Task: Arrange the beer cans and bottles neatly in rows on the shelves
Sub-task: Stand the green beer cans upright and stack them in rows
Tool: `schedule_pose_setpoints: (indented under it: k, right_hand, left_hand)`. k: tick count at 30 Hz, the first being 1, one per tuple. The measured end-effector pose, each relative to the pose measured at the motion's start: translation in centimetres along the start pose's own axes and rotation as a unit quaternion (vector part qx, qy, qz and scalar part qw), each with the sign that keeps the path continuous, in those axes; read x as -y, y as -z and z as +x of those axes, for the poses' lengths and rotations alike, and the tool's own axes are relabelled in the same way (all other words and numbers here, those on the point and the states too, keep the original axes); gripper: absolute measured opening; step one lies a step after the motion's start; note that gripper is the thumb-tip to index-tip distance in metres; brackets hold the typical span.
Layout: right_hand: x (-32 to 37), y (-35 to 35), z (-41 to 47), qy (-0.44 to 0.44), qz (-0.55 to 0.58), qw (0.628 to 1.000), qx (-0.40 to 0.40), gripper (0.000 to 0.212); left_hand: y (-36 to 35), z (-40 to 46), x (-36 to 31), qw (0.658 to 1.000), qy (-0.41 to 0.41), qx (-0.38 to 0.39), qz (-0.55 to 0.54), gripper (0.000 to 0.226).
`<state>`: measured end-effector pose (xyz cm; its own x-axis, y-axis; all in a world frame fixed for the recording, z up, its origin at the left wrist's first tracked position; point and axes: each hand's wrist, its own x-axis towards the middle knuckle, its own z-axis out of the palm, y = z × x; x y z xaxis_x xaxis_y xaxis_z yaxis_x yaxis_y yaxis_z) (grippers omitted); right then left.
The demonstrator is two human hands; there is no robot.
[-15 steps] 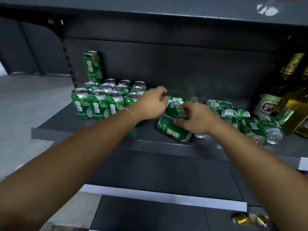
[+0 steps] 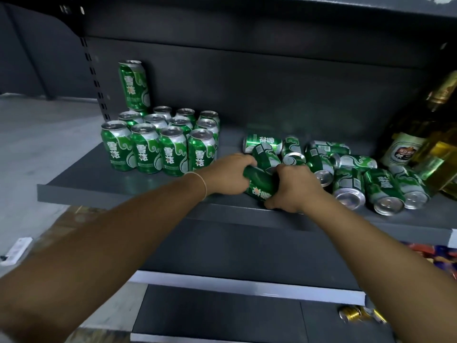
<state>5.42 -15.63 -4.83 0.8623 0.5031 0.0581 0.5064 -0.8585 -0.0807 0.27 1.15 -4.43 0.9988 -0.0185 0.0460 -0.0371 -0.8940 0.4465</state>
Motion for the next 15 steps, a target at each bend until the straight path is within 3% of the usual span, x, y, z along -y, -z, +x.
schedule_pose_setpoints:
  k: [4, 8, 12, 15]
  right_hand:
    - [1.1, 2.0, -0.1, -0.028, 0.067, 0.997, -0.027, 0.053]
    - [3.1, 5.7, -0.4, -0.016, 0.142, 0.988, -0.057, 0.056]
    - [5.4, 8.9, 0.0, -0.018, 0.313, 0.947, -0.078, 0.057]
    - [7.5, 10.5, 0.7, -0.002, 0.409, 0.907, -0.102, 0.057]
  left_hand:
    - [0.8, -0.2, 0.6, 0.998, -0.042, 0.019, 0.034, 0.060]
    - [3.0, -0.5, 1.1, 0.995, -0.094, -0.020, 0.026, 0.061]
    - [6.2, -1.0, 2.3, 0.992, -0.114, -0.055, -0.020, 0.063]
    - [8.1, -1.6, 3.6, 0.984, -0.123, -0.057, -0.114, 0.060]
